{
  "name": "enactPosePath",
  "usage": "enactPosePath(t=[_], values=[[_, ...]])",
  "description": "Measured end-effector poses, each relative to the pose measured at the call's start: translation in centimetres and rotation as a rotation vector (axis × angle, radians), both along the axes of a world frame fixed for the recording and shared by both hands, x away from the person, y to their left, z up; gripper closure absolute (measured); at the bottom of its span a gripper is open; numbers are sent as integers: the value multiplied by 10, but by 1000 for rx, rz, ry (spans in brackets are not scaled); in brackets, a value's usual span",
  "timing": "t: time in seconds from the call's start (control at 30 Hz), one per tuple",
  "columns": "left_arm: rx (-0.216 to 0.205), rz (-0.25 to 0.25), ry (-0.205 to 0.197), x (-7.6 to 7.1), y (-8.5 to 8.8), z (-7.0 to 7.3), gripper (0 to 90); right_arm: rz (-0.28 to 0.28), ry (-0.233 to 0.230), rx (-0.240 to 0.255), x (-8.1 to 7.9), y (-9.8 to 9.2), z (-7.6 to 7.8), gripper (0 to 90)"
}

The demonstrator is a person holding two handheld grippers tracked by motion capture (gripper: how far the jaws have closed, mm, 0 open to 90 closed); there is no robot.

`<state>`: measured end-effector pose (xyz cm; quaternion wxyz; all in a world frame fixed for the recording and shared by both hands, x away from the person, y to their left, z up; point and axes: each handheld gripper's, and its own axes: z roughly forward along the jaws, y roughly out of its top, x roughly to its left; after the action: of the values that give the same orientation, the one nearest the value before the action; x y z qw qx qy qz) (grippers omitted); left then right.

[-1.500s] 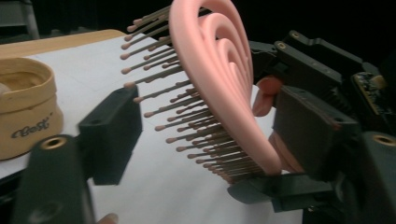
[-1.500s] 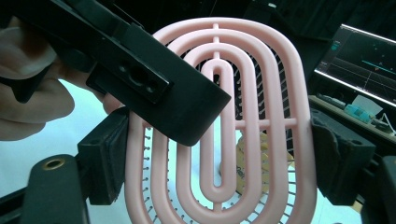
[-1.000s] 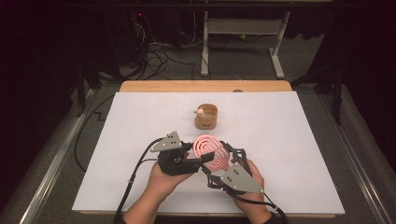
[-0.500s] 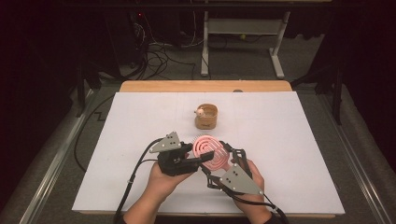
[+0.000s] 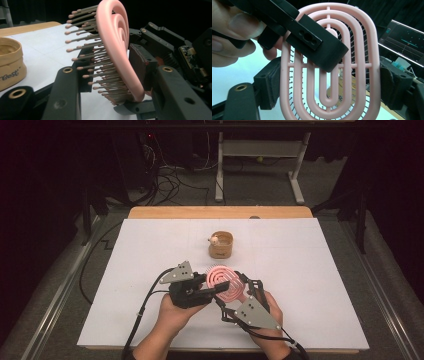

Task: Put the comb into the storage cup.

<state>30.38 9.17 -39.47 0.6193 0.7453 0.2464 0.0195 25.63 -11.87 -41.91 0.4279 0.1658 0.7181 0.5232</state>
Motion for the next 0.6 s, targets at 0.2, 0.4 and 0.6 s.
enactPosePath(t=[0.2, 0.4, 0.6], values=[[0, 8, -4, -2, -1, 0, 590, -11, -7, -9, 0, 1, -1, 203], [-3, 11, -10, -4, -2, 1, 607, -21, -11, -8, 0, 1, -1, 203], [-9, 15, -16, -5, -2, 2, 617, -24, -15, -5, 0, 1, -1, 203]])
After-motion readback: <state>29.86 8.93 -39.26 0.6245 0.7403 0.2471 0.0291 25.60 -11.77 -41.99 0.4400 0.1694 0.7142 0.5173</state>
